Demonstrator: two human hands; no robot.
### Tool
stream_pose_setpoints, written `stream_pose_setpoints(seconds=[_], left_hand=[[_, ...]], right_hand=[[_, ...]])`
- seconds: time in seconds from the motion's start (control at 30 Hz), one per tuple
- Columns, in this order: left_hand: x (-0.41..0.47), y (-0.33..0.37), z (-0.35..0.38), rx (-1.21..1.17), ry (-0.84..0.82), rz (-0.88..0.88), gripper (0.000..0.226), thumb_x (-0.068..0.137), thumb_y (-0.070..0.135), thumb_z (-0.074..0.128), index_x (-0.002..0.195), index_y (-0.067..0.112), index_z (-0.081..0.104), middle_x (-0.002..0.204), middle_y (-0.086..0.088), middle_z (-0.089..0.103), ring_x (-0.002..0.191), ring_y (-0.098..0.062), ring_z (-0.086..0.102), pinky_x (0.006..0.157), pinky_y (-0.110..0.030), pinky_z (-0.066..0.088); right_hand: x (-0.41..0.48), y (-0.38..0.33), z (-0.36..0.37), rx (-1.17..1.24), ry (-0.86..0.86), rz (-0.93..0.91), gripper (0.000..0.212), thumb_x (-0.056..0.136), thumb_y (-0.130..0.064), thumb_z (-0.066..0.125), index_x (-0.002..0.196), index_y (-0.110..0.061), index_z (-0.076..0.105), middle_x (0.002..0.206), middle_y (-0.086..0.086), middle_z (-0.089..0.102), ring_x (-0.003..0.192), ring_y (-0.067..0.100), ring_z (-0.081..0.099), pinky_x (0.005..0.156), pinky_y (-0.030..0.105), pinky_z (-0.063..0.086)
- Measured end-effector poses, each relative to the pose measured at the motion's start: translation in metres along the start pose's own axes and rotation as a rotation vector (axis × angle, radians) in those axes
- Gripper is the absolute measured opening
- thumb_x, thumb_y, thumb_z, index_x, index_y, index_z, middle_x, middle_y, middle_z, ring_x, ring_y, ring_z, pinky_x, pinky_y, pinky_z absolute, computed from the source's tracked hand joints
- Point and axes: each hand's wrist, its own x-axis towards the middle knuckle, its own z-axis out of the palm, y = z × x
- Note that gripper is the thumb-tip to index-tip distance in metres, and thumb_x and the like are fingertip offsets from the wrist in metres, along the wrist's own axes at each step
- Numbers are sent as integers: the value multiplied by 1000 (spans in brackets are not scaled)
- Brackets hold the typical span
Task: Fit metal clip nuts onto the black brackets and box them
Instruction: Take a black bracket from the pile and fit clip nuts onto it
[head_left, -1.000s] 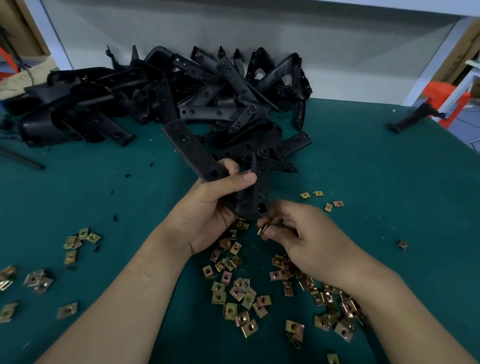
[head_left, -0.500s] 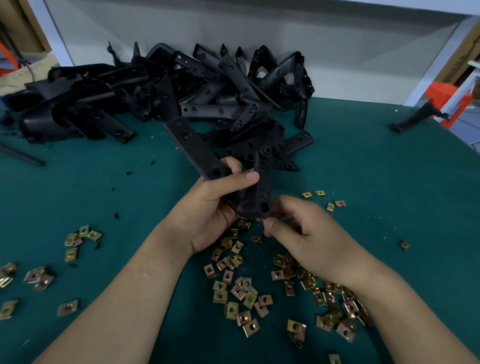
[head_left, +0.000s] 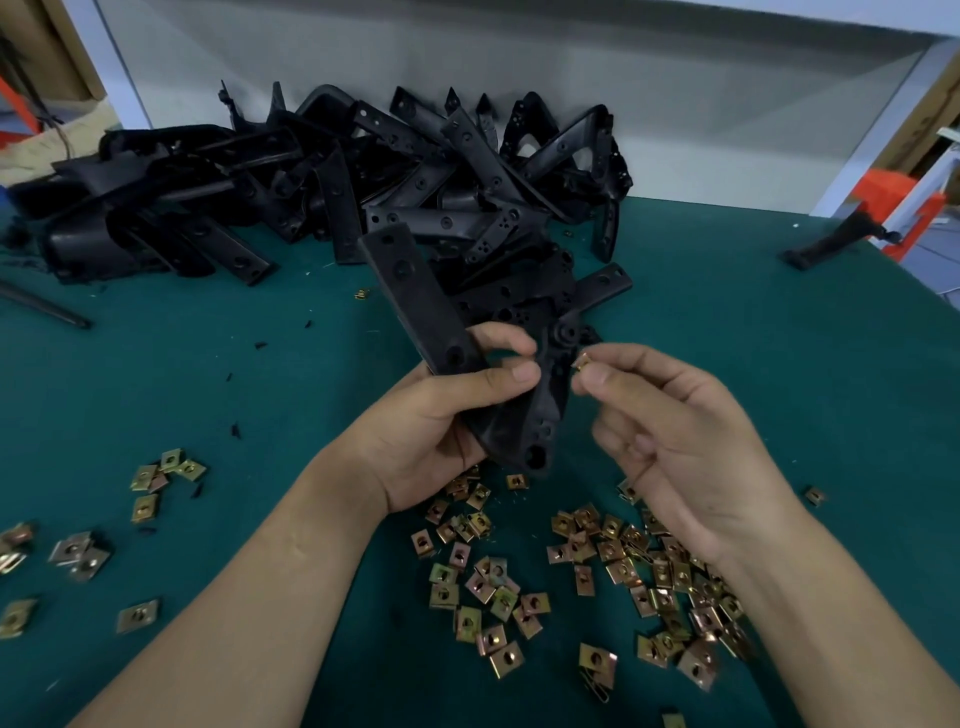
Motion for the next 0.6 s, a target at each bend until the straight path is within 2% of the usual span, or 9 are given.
stream_pose_setpoints(seconds=[0.1, 0.27, 0.47, 0.6], left_hand=[[0, 0, 0, 3, 13, 1, 18, 82, 10, 71, 88, 26, 75, 91, 1, 73, 83, -17, 72, 74, -32, 61], [0, 1, 0, -26, 21, 18, 16, 78, 11, 74, 86, 25, 76, 91, 0, 74, 83, -17, 73, 70, -31, 60], [0, 0, 1, -17, 1, 15, 17, 78, 10, 72, 84, 25, 75, 90, 0, 73, 82, -17, 73, 71, -30, 61], [-1, -1, 1, 31, -45, -15, 15, 76, 12, 75, 86, 24, 74, 93, -2, 71, 82, -16, 72, 67, -29, 59]], right_hand=[[1, 1, -2, -21, 19, 28, 27, 62, -23, 83, 87, -14, 80, 60, 2, 47, 45, 7, 28, 48, 19, 30], [2, 2, 0, -12, 39, 65, 28, 60, -26, 83, 86, -16, 81, 52, -4, 40, 43, 6, 28, 46, 17, 31], [0, 2, 1, -10, -18, 75, 25, 64, -26, 81, 88, -19, 82, 50, -7, 46, 43, 6, 29, 46, 17, 31], [0, 1, 0, 47, -68, 86, 40, 67, -16, 79, 106, -14, 71, 57, -10, 58, 41, 3, 33, 44, 15, 32]])
